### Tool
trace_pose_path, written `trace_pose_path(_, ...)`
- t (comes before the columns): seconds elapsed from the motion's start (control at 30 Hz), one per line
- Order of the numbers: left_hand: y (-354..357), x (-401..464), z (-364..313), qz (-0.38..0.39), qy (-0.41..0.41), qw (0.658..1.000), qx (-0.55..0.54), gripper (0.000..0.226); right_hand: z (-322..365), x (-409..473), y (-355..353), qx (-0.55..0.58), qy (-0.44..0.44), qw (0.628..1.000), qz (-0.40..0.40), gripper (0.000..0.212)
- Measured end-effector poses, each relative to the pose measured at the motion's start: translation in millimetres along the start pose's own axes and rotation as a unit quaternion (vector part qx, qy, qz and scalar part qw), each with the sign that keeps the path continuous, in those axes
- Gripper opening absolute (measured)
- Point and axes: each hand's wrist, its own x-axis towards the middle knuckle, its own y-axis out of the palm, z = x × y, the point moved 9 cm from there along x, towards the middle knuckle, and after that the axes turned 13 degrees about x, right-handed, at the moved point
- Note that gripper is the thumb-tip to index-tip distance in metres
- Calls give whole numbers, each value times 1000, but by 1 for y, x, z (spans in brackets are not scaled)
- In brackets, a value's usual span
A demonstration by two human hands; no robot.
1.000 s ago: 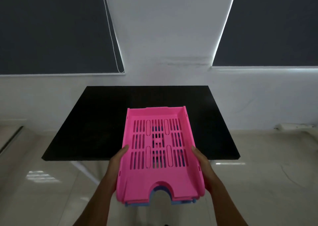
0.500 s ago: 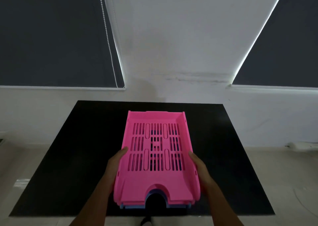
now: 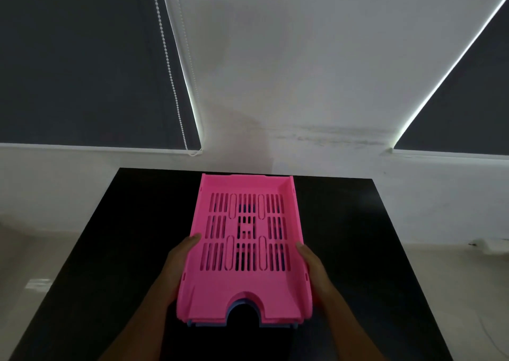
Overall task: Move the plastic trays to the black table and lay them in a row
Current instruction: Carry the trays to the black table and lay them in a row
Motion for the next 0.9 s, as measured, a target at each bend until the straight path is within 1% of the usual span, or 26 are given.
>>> trace_pose_path(0.07, -7, -2, -10, -24, 39, 998, 32, 46, 6, -4, 2, -48, -27, 998, -3, 55)
trace_pose_path(0.13, -10, -6, -20, -42, 71, 995, 59, 53, 22, -12, 8, -110, -92, 990, -8, 45)
trace_pose_path(0.17, -10, -9, -24, -51, 81, 993, 67, 51, 31, -17, 14, -140, -129, 982, -7, 39)
trace_pose_path(0.23, -1, -17, -34, -52, 102, 990, 79, 39, 43, -22, 26, -201, -178, 963, 1, 36)
trace_pose_path(0.33, 15, -31, -43, -49, 112, 988, 93, 29, 46, -22, 38, -264, -199, 944, -4, 30)
trace_pose_path(0.43, 24, -43, -53, -56, 127, 986, 92, 27, 54, -27, 33, -270, -217, 938, -17, 31)
trace_pose_path(0.57, 54, -54, -74, -62, 157, 981, 96, 29, 89, -50, 19, -266, -244, 932, -19, 33)
trace_pose_path(0.63, 84, -55, -84, -62, 167, 977, 118, 29, 111, -62, 2, -276, -254, 927, -32, 30)
trace_pose_path(0.77, 155, -51, -89, -39, 176, 972, 152, 28, 157, -82, -53, -310, -274, 906, -90, 28)
trace_pose_path(0.9, 226, -48, -78, -7, 172, 967, 187, 35, 193, -106, -109, -314, -279, 897, -136, 28)
